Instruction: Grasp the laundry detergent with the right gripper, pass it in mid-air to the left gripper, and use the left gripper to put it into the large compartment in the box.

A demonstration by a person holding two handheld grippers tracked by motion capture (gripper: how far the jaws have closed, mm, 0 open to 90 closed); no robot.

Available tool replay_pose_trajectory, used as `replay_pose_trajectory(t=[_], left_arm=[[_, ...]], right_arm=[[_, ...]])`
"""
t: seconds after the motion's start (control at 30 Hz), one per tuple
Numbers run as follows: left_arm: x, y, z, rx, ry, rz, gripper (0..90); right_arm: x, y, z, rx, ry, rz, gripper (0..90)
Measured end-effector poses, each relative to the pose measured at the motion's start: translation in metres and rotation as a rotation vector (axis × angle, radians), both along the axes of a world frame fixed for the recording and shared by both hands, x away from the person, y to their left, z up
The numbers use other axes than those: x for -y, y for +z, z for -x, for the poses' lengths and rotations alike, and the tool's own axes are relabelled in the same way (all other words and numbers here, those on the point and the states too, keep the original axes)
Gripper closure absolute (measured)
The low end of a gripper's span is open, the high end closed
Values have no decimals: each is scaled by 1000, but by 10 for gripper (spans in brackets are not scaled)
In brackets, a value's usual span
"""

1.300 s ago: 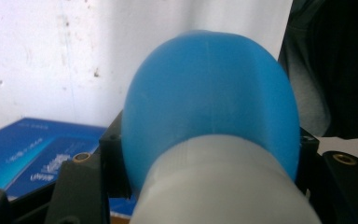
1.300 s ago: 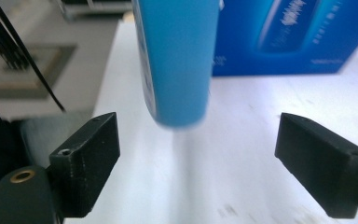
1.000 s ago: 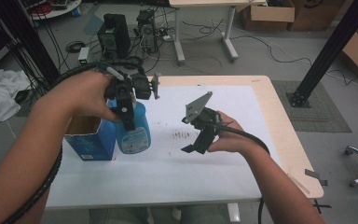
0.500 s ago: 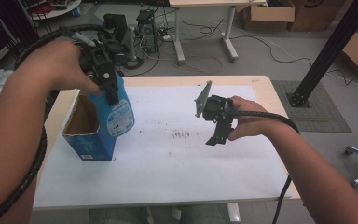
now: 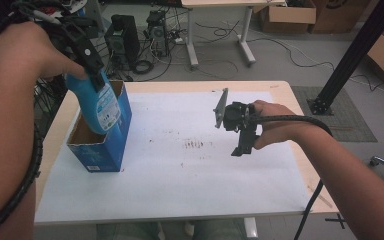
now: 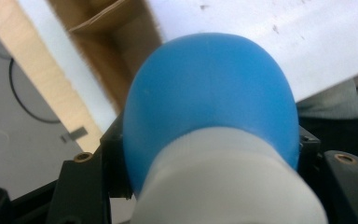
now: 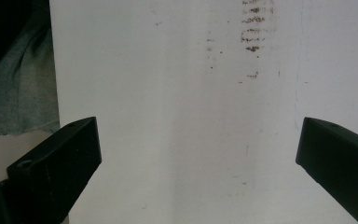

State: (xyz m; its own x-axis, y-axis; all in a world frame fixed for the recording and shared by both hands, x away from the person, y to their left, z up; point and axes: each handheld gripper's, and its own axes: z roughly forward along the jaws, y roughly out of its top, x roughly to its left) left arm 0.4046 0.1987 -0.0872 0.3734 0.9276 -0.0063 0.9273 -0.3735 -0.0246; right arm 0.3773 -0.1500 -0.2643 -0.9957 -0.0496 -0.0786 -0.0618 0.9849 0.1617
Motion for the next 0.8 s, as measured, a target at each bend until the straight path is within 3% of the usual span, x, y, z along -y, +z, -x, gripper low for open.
replay_pose_trajectory(t=[0.13,0.33,0.47,0.57,0.8], left_arm=[[-7,0,-2,3,52,3,377],[-20,2,-5,31,176,-13,377],[-25,-1,-7,42,212,-24,377],[-31,-12,-11,43,258,-25,377],[-38,-37,-20,14,280,-44,378]], right_arm=[[0,0,1,5,8,15,0],[4,-1,0,1,0,25,0],[7,-3,-1,-4,-5,23,0],[11,-5,-2,-11,-16,24,0],[15,-6,-5,-14,-28,18,0]])
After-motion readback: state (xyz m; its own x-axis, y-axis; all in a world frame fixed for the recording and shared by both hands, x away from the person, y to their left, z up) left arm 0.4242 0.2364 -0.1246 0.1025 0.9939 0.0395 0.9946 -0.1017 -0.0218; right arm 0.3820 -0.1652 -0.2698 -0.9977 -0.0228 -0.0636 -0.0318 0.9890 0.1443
